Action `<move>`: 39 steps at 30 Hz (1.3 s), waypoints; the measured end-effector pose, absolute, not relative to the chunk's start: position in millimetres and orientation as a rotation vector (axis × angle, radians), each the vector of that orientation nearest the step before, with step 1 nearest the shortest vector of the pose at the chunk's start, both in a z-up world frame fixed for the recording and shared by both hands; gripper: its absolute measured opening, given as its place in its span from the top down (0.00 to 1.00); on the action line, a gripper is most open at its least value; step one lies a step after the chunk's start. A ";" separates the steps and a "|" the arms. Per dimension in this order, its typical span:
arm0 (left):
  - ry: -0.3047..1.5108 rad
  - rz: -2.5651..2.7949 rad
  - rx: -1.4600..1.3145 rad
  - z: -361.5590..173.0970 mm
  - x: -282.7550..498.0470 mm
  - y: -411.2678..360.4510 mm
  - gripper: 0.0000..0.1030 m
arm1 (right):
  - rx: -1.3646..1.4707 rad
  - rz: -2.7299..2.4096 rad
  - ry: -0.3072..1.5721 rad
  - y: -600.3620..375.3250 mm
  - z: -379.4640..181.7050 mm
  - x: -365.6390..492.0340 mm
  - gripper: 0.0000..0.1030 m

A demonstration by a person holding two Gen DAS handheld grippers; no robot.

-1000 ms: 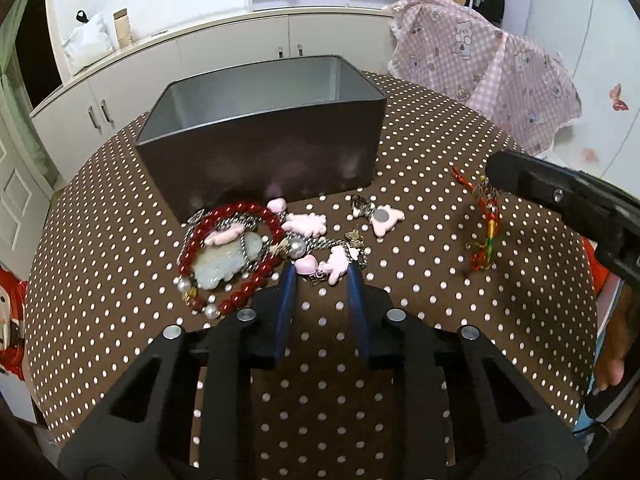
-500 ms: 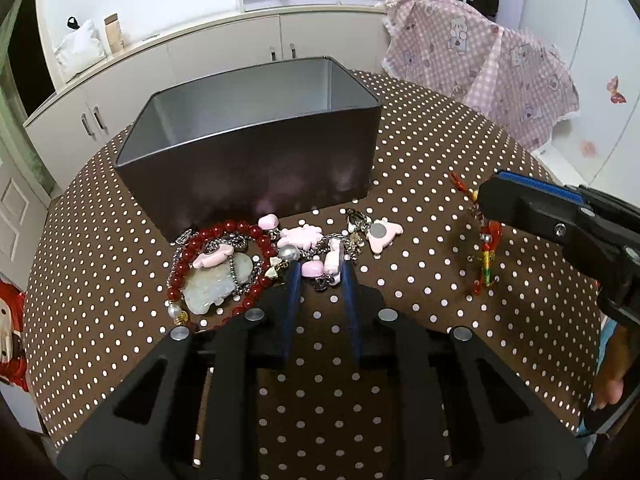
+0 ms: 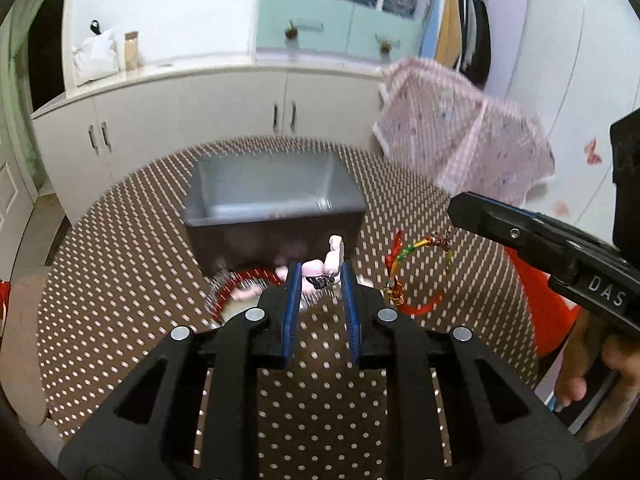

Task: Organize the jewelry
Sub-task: 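Lower the red cord bracelet and pink charm into the grey box and open both grippers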

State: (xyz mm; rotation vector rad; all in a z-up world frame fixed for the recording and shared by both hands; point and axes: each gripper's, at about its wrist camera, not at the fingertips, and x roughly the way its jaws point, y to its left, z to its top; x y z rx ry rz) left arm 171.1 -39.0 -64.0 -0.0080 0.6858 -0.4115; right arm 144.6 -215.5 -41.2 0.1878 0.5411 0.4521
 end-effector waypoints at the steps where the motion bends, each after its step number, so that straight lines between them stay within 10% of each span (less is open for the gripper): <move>1: 0.677 -0.414 -0.023 -59.8 171.9 -33.4 0.80 | 0.184 0.454 0.528 -213.3 -35.1 146.3 0.83; 39: 0.806 -0.354 -0.117 -73.6 285.4 -3.1 0.80 | 0.083 0.386 0.548 -153.6 -47.0 248.5 0.83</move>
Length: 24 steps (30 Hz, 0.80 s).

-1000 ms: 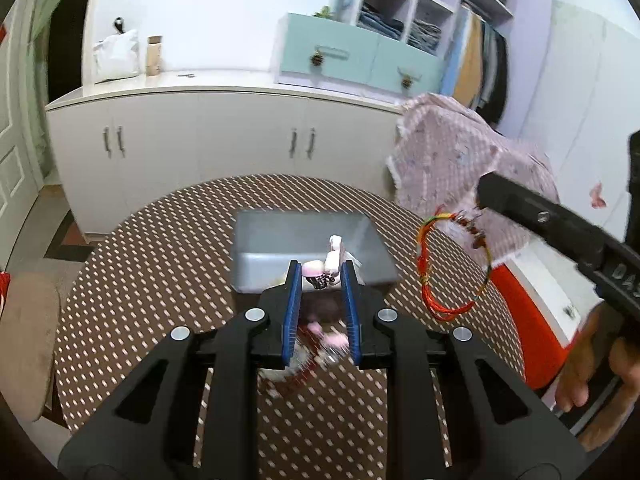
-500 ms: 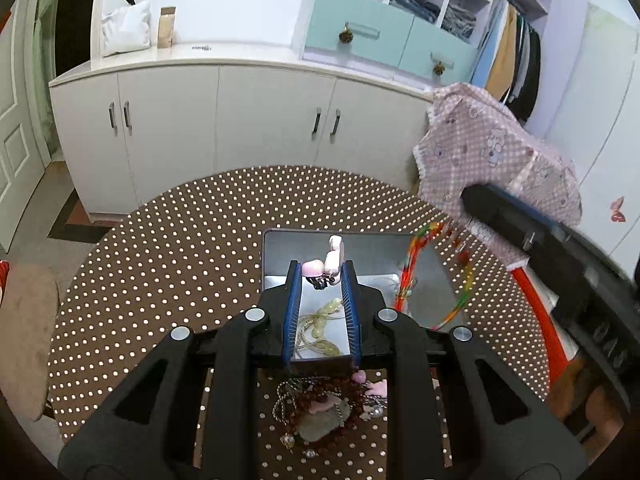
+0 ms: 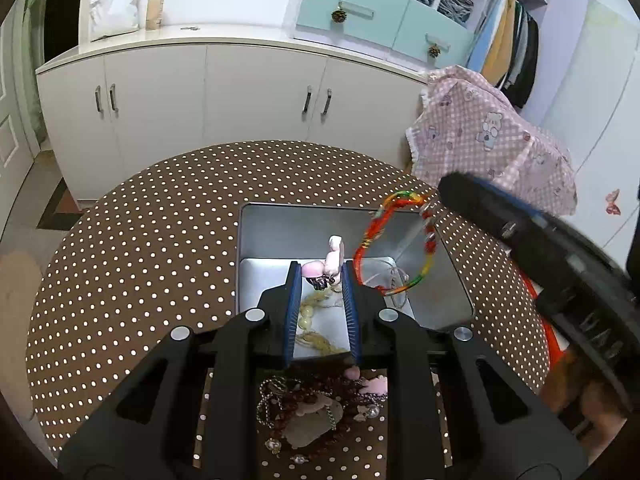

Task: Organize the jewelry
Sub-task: 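Lower the red cord bracelet and pink charm into the grey box and open both grippers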

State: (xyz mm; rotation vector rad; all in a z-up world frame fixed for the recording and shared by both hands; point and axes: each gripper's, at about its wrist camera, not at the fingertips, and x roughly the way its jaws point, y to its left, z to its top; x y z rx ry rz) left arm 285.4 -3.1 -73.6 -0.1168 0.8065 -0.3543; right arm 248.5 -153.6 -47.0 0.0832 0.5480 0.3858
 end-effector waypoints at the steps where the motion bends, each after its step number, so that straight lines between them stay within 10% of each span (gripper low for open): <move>1: 0.807 -0.353 -0.115 -73.8 285.3 -3.4 0.79 | 0.086 0.382 0.554 -155.1 -50.0 246.9 0.83; 6: 0.815 -0.348 -0.110 -74.8 282.5 -5.4 0.76 | 0.127 0.371 0.588 -168.4 -60.5 240.2 0.79; 9: 0.807 -0.361 -0.134 -74.1 279.6 -4.2 0.42 | 0.166 0.365 0.600 -177.7 -63.7 235.5 0.56; 24: 0.673 -0.257 -0.082 -44.9 230.4 19.7 0.39 | 0.221 0.364 0.532 -206.3 -46.0 192.4 0.55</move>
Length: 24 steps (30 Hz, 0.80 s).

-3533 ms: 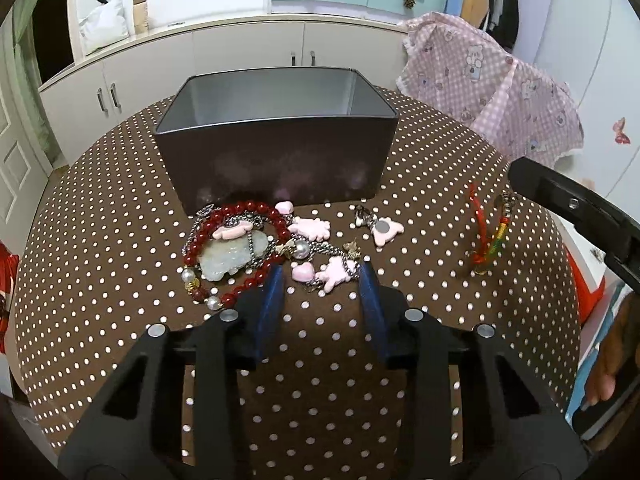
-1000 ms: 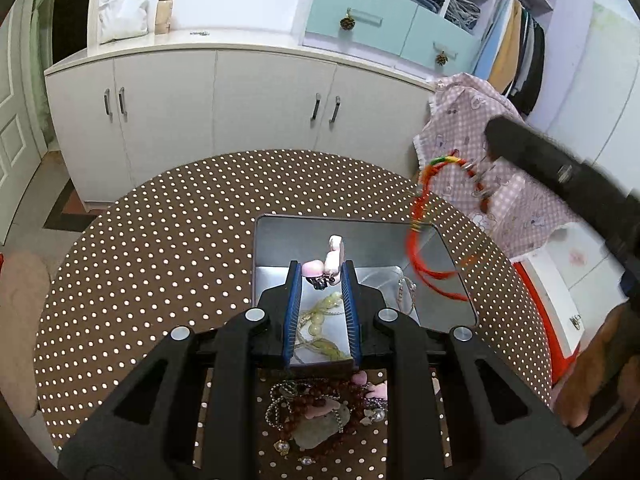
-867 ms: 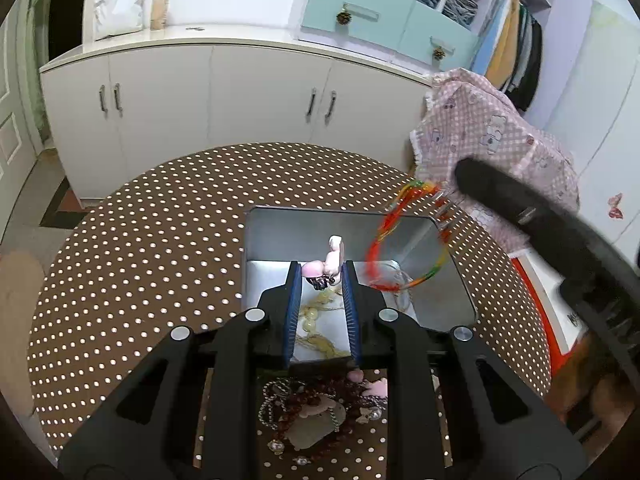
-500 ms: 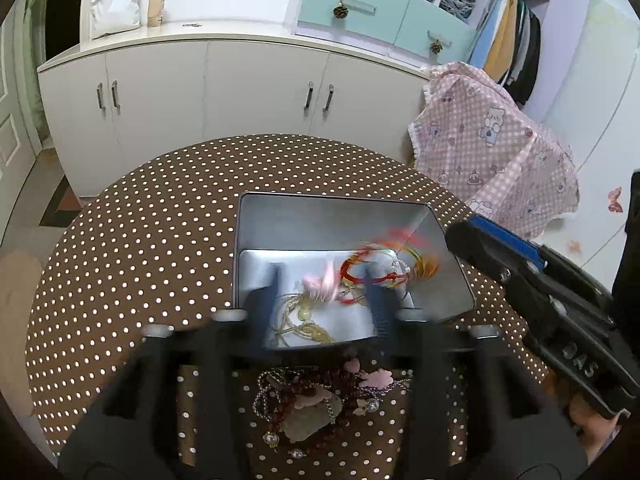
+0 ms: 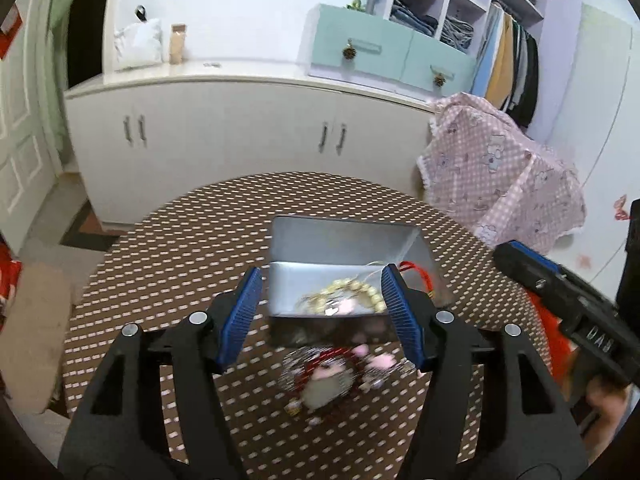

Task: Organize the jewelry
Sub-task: 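Lower the red cord bracelet and pink charm into the grey box and open both grippers, then grasp a red bead charm with the left gripper and lift it toward the box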

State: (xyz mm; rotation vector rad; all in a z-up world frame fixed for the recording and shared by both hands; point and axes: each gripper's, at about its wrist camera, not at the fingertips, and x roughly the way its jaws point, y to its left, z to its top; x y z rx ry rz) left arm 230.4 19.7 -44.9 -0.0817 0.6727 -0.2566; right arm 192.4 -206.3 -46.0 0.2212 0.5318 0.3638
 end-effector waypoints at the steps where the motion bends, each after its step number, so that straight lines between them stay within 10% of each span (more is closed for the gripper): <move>1: 0.670 -0.244 -0.073 -45.5 227.5 21.1 0.39 | 0.223 0.363 0.535 -207.7 -47.4 189.4 0.55; 19: 0.830 -0.211 -0.026 -114.0 212.9 29.7 0.40 | 0.186 0.373 0.715 -191.3 -106.1 175.4 0.54; 24: 0.854 -0.226 -0.055 -121.8 219.2 31.1 0.55 | 0.179 0.377 0.723 -189.2 -107.5 175.4 0.54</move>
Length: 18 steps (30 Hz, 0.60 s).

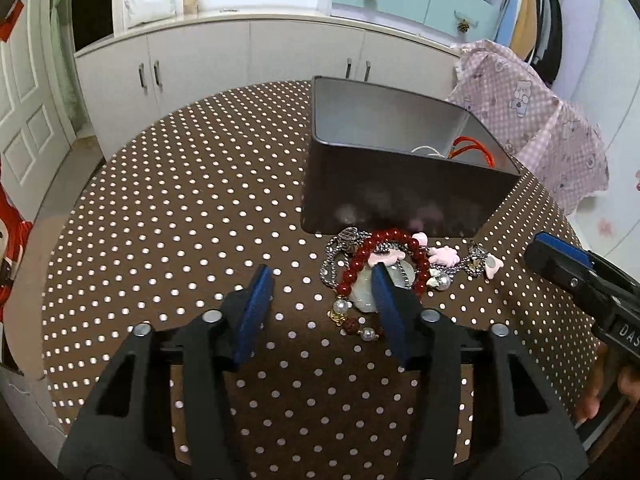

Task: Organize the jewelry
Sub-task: 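Grasp a red bead charm with the left gripper and lift it toward the box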

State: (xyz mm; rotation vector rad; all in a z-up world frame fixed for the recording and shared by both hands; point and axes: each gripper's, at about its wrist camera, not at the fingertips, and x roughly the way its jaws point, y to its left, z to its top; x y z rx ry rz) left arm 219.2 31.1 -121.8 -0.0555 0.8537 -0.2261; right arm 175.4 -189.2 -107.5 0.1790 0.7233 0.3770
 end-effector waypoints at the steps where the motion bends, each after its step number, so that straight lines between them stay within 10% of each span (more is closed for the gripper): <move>1: 0.852 -0.236 -0.056 -122.0 219.3 30.3 0.58 | 0.180 0.377 0.725 -189.4 -107.8 175.7 0.54; 8: 0.845 -0.291 -0.061 -119.4 216.4 19.7 0.91 | 0.188 0.374 0.735 -190.5 -109.8 177.3 0.54; 18: 0.717 -0.357 -0.111 -86.0 185.2 24.0 0.92 | 0.180 0.365 0.747 -190.2 -112.4 176.3 0.54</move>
